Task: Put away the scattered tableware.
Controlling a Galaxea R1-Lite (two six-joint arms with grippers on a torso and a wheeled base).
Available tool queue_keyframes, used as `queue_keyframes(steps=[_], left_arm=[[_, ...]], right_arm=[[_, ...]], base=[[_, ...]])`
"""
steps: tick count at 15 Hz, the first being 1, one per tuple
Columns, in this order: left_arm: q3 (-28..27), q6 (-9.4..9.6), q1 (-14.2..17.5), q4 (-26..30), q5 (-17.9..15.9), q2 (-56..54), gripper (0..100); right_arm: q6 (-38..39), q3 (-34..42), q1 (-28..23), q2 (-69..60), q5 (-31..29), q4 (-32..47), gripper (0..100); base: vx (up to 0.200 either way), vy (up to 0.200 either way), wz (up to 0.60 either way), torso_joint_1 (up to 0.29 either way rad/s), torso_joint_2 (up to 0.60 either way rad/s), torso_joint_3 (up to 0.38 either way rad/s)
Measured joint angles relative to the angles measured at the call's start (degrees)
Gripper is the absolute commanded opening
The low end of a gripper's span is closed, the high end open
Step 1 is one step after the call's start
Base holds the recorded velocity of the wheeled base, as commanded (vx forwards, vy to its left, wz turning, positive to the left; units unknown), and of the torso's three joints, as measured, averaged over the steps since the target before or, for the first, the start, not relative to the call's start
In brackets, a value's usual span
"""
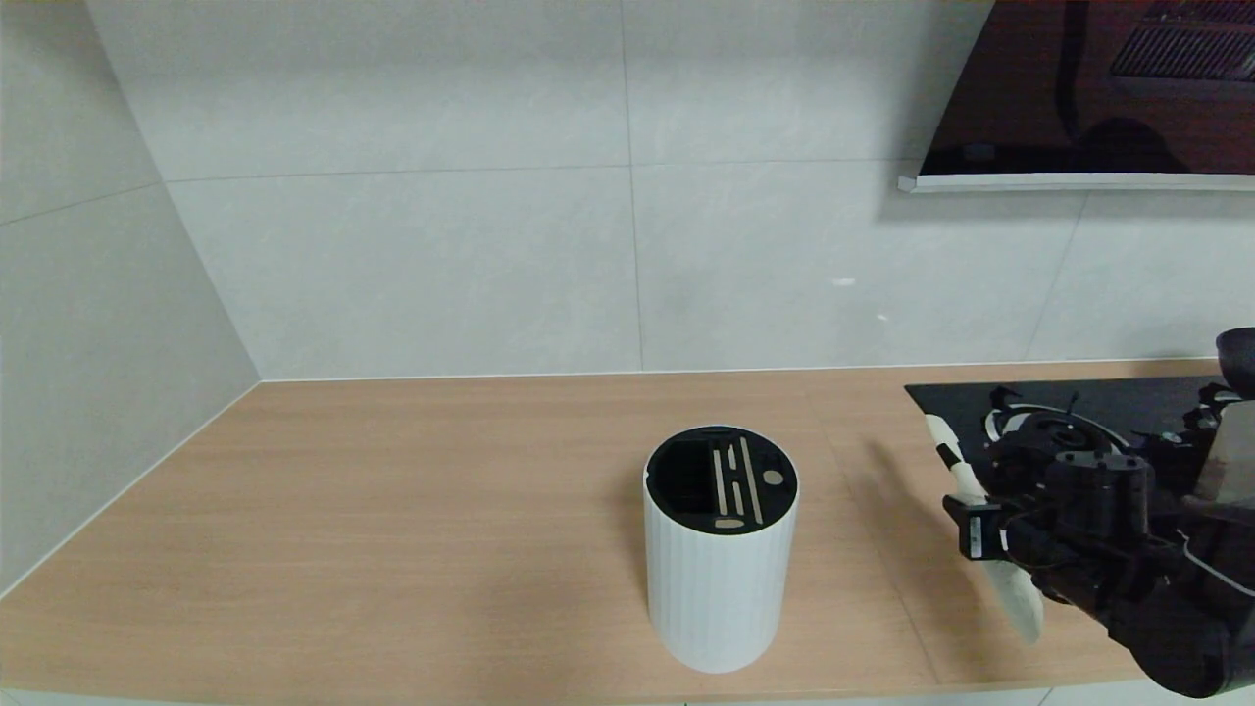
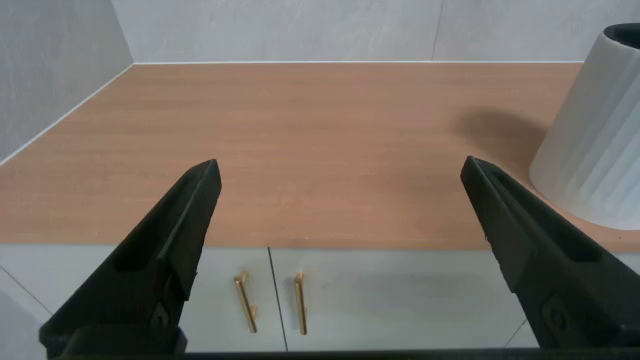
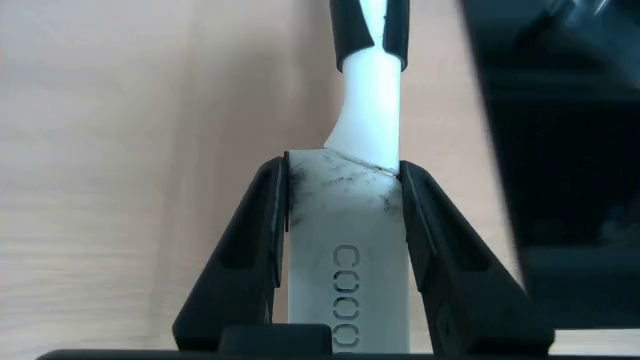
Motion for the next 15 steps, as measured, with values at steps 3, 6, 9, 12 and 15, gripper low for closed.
queue_keyframes(steps=[3, 6, 9, 12, 15], left_arm=[[-1.82, 0.4, 0.0, -1.69, -2.82, 0.0, 100], [-6.17, 0.62, 0.0, 1.66, -14.07, 2.07, 100], [-13.92, 0.54, -0.05, 3.18, -21.53, 11.58, 100], [-25.05, 0.49, -0.77, 3.41, -28.34, 27.43, 100], [-34.97, 0.49, -4.22, 3.3, -31.81, 44.24, 100]], right_arm=[[0.05, 1.02, 2.38, -7.39, -0.18, 2.93, 0], [0.07, 0.06, 6.13, -16.46, -0.56, 12.31, 0], [0.11, -7.02, 10.9, -23.76, -1.34, 25.14, 0], [0.18, -11.57, 15.41, -28.28, -1.5, 28.44, 0], [0.18, -17.01, 18.81, -28.59, -1.55, 28.68, 0]], base=[[0.0, 0.0, 0.0, 0.0, 0.0, 0.0], [0.0, 0.0, 0.0, 0.0, 0.0, 0.0], [0.0, 0.0, 0.0, 0.0, 0.0, 0.0], [0.0, 0.0, 0.0, 0.0, 0.0, 0.0], [0.0, 0.0, 0.0, 0.0, 0.0, 0.0]])
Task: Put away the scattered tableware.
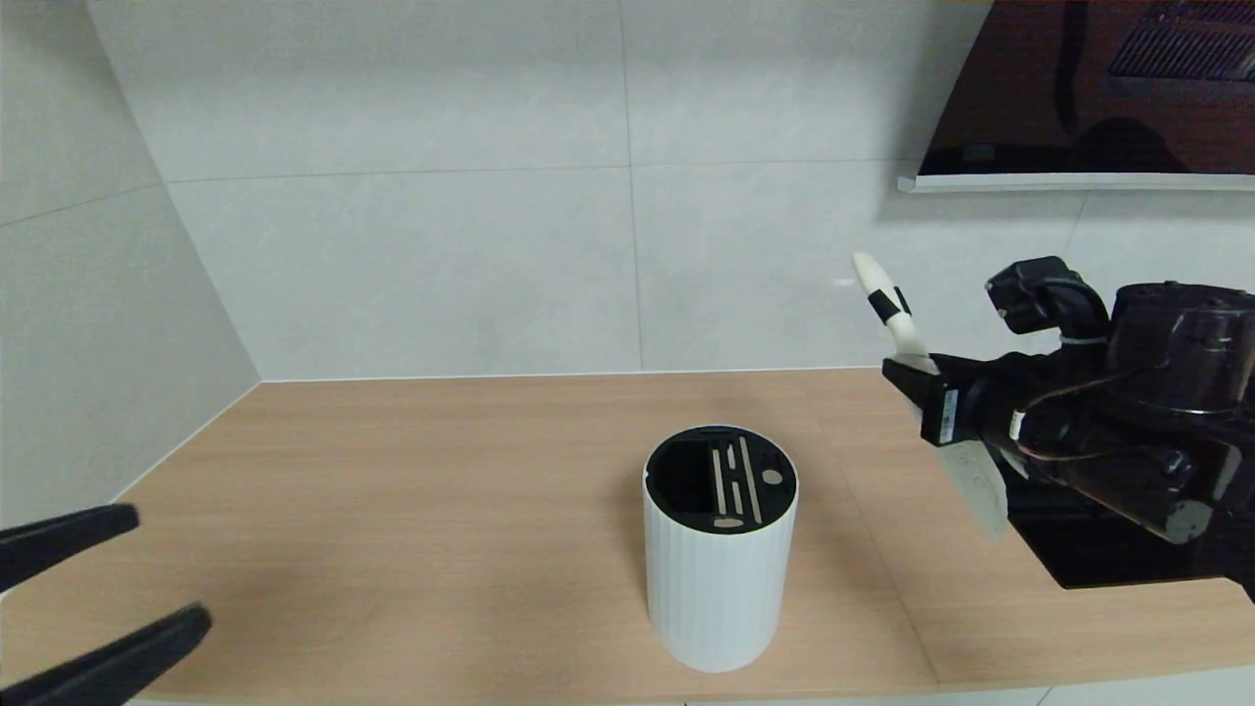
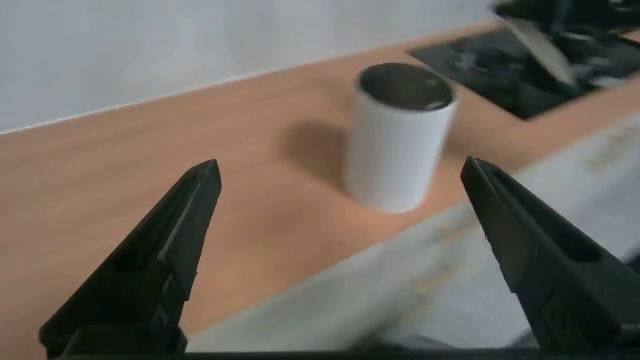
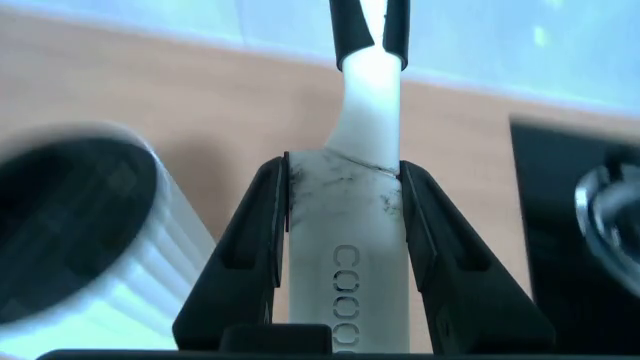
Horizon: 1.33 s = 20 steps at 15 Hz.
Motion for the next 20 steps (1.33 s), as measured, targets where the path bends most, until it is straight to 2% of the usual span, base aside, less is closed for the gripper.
queue_keyframes(steps=[2, 3, 5, 6, 7, 8, 9, 10, 11, 12, 13, 15, 16, 17, 19, 20], left_arm=[[-4.3, 0.02, -4.05, -3.06, -1.15, 11.14, 100], [-5.27, -0.05, -6.01, -6.95, -1.48, 16.06, 100], [-4.88, -0.48, -9.23, -20.16, -1.77, 25.42, 100], [-3.83, -1.3, -10.63, -28.57, -1.72, 29.53, 100], [-2.32, -3.83, -12.23, -36.54, -1.22, 33.44, 100], [-1.13, -8.94, -14.24, -43.7, 0.37, 36.63, 100], [-0.16, -14.87, -16.59, -48.09, 2.36, 39.34, 100], [0.28, -20.98, -19.21, -52.19, 4.11, 41.7, 100], [0.41, -25.37, -21.44, -54.85, 5.12, 43.47, 100], [0.39, -28.1, -23.15, -56.54, 5.42, 44.8, 100], [0.24, -31.74, -24.39, -57.7, 5.42, 45.93, 100], [-0.16, -37.38, -25.73, -59.99, 5.38, 47.47, 100], [-0.5, -40.14, -26.1, -63.09, 5.4, 48.3, 100], [-0.6, -42.09, -26.4, -66.16, 5.42, 49.13, 100], [-0.35, -43.79, -27.06, -72.17, 5.78, 50.68, 100], [0.26, -43.97, -27.78, -74.74, 6.03, 51.47, 100]], right_arm=[[0.02, -4.71, 3.57, 1.66, -0.11, 0.5, 0], [0.04, -5.89, 5.56, 2.44, -0.2, 0.94, 0], [0.15, -6.78, 9.84, 3.82, -2.91, 1.26, 0], [0.17, -6.89, 11.26, 4.25, -4.47, 1.29, 0], [0.22, -6.91, 12.24, 4.52, -4.99, 1.23, 0], [0.54, -6.91, 13.47, 4.61, -5.32, 1.16, 0], [1.5, -6.91, 14.86, 4.61, -5.91, 1.16, 0], [2.84, -6.94, 16.62, 4.58, -6.72, 1.16, 0], [3.44, -7.02, 17.99, 4.55, -7.34, 1.12, 0], [3.63, -7.02, 18.88, 4.41, -7.56, 1.12, 0], [4.16, -7.02, 20.07, 4.17, -7.67, 1.15, 0], [5.17, -7.08, 22.35, 3.78, -7.67, 1.18, 0], [5.39, -7.11, 23.48, 3.64, -7.67, 1.16, 0], [5.44, -7.07, 24.55, 3.58, -7.67, 1.21, 0], [6.78, -6.97, 26.26, 3.6, -7.67, 1.32, 0], [7.38, -6.97, 27.12, 3.67, -7.69, 1.32, 0]], base=[[0.0, 0.0, 0.0, 0.0, 0.0, 0.0], [0.0, 0.0, 0.0, 0.0, 0.0, 0.0], [0.0, 0.0, 0.0, 0.0, 0.0, 0.0], [0.0, 0.0, 0.0, 0.0, 0.0, 0.0], [0.0, 0.0, 0.0, 0.0, 0.0, 0.0], [0.0, 0.0, 0.0, 0.0, 0.0, 0.0], [0.0, 0.0, 0.0, 0.0, 0.0, 0.0], [0.0, 0.0, 0.0, 0.0, 0.0, 0.0], [0.0, 0.0, 0.0, 0.0, 0.0, 0.0], [0.0, 0.0, 0.0, 0.0, 0.0, 0.0], [0.0, 0.0, 0.0, 0.0, 0.0, 0.0], [0.0, 0.0, 0.0, 0.0, 0.0, 0.0], [0.0, 0.0, 0.0, 0.0, 0.0, 0.0], [0.0, 0.0, 0.0, 0.0, 0.0, 0.0], [0.0, 0.0, 0.0, 0.0, 0.0, 0.0], [0.0, 0.0, 0.0, 0.0, 0.0, 0.0]])
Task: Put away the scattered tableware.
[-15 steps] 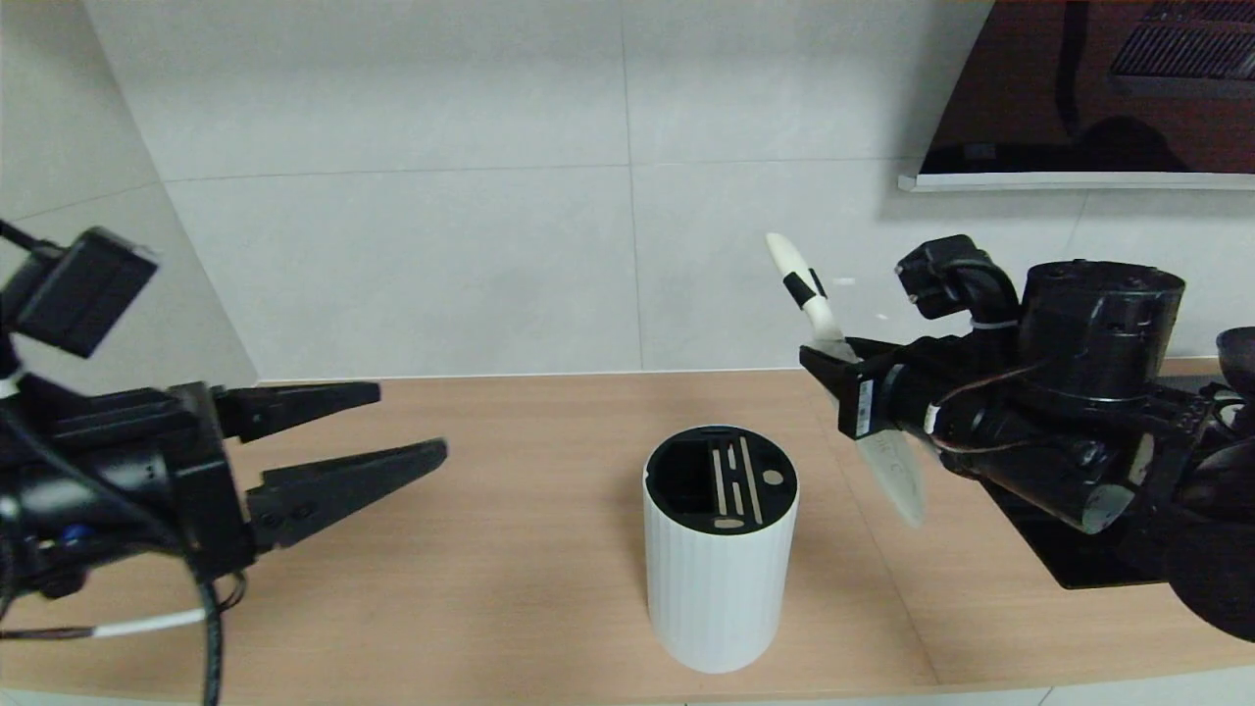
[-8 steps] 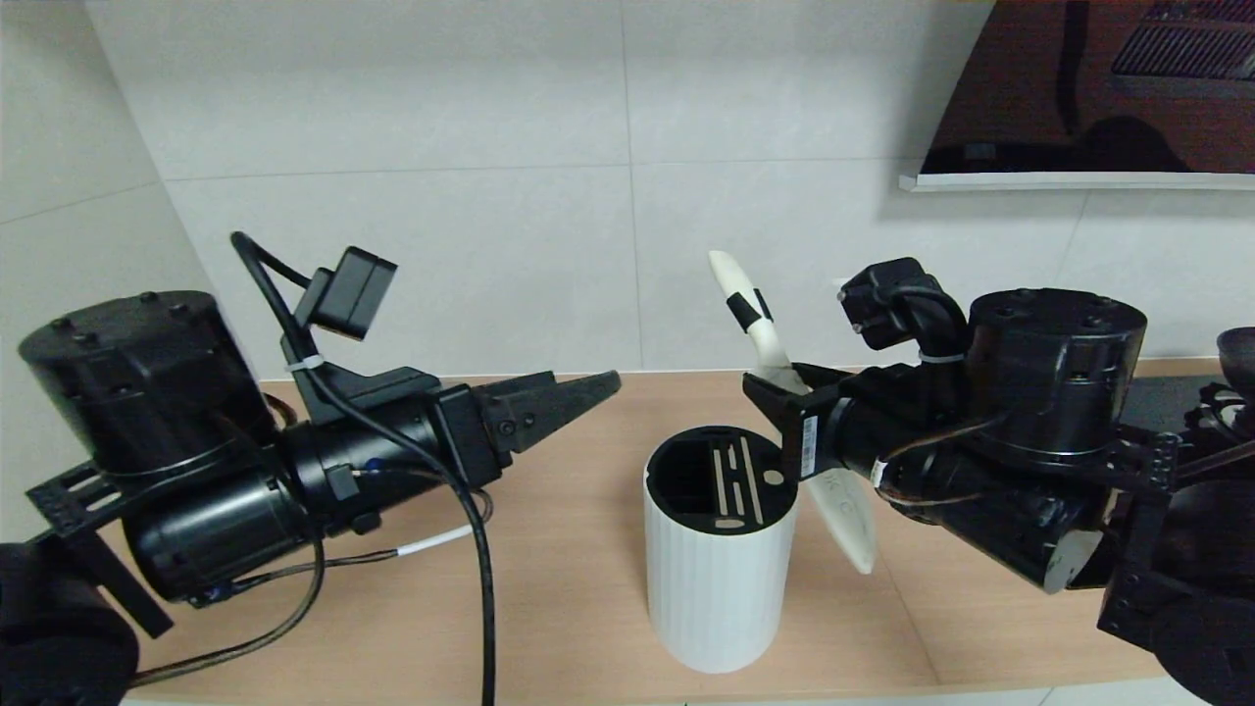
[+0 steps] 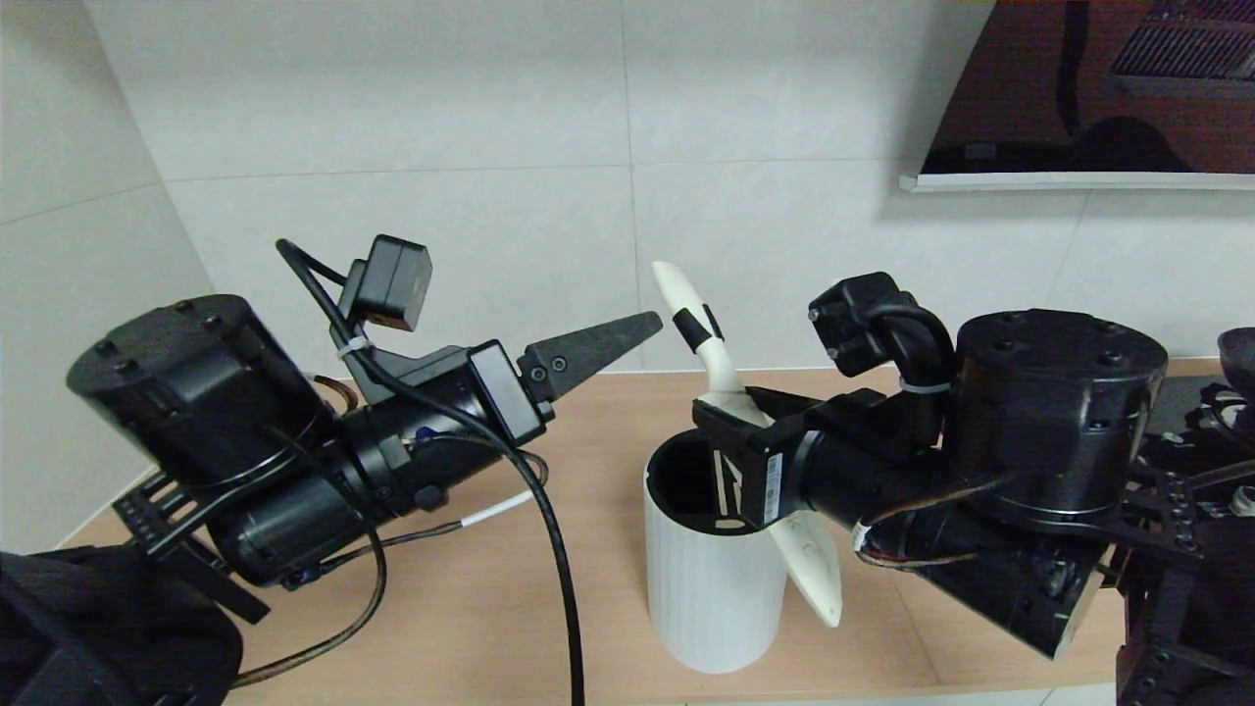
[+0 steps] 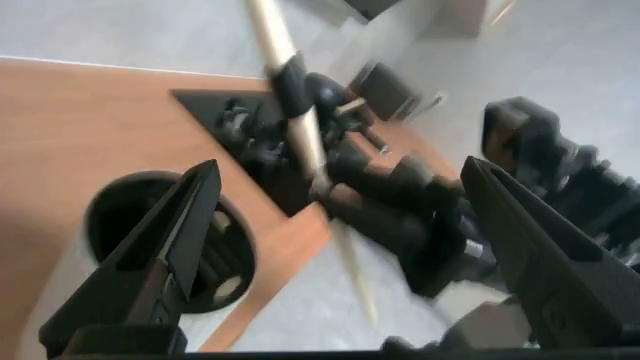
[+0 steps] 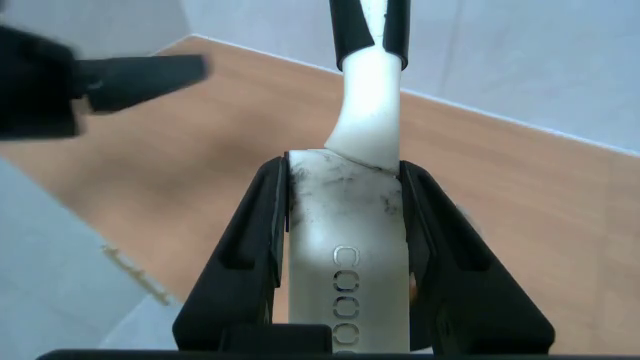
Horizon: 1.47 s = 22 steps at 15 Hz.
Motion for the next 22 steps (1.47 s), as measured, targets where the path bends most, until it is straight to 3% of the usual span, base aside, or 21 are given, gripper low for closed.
queue_keyframes(steps=[8, 22], left_arm=[[0.88, 0.88, -3.66, -3.93, 3.34, 4.05, 100], [0.4, 0.9, -3.77, -6.14, 4.73, 6.42, 100]], right_arm=[[2.11, -0.05, 3.99, 0.78, 0.02, -0.35, 0], [1.93, 2.01, 7.16, -0.74, -1.05, 0.05, 0]], base=[[0.0, 0.0, 0.0, 0.0, 0.0, 0.0], [0.0, 0.0, 0.0, 0.0, 0.0, 0.0]])
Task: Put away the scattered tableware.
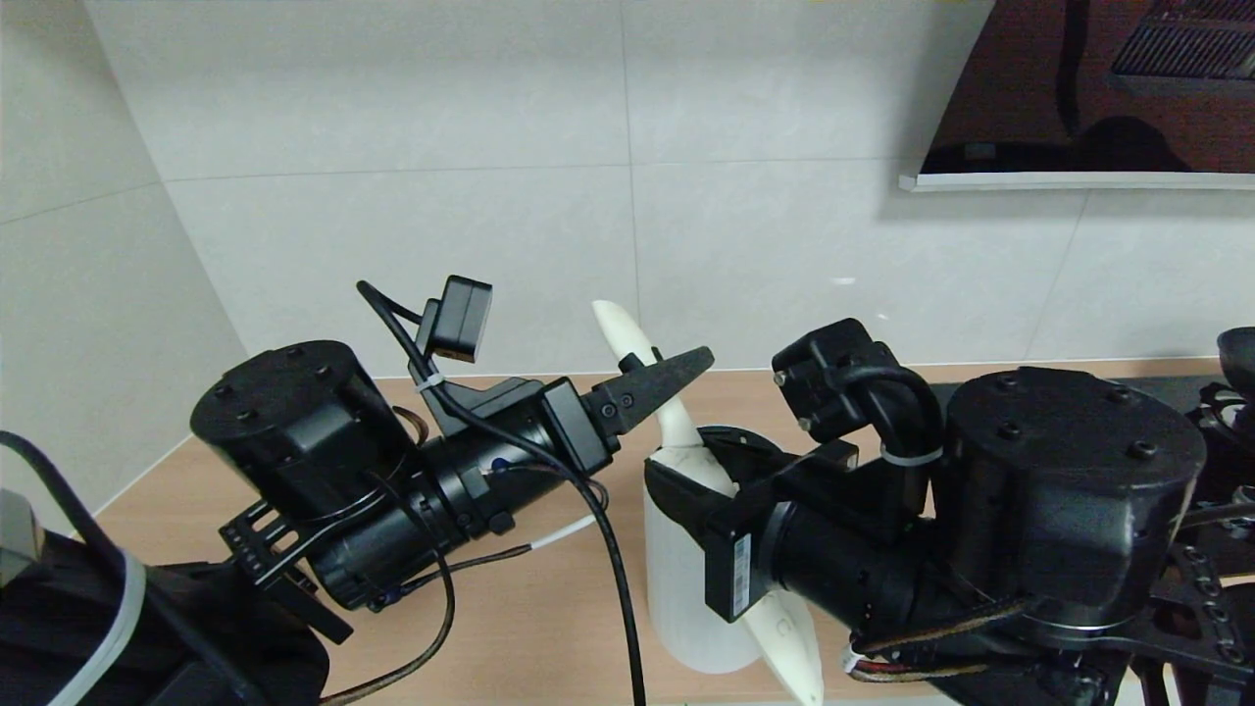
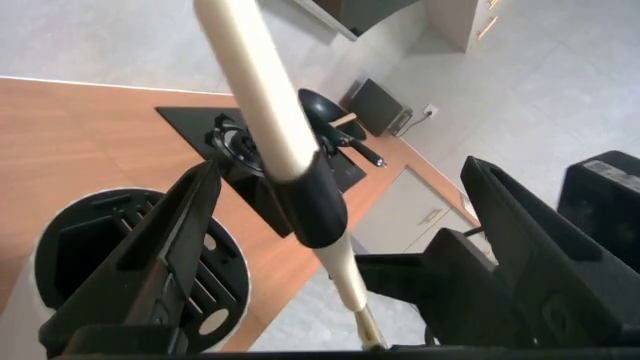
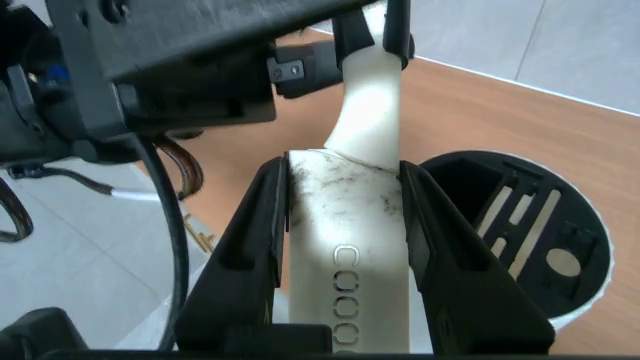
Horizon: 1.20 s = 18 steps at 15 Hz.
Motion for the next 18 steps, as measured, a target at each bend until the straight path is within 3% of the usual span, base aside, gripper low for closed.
queue_keyframes(steps=[1, 2, 18], left_arm=[[0.0, 0.0, 0.0, 0.0, -0.02, 0.0, 100], [0.0, 0.0, 0.0, 0.0, -0.02, 0.0, 0], [0.04, -0.09, -0.09, -0.02, -0.35, -0.37, 0]], right_arm=[[0.0, 0.11, 0.12, -0.18, 0.0, 0.01, 0], [0.0, 0.23, 0.2, -0.3, 0.0, 0.01, 0], [-0.15, 0.54, 0.65, -1.73, -0.02, 0.12, 0]], base=[[0.0, 0.0, 0.0, 0.0, 0.0, 0.0], [0.0, 0.0, 0.0, 0.0, 0.0, 0.0], [0.0, 0.0, 0.0, 0.0, 0.0, 0.0]])
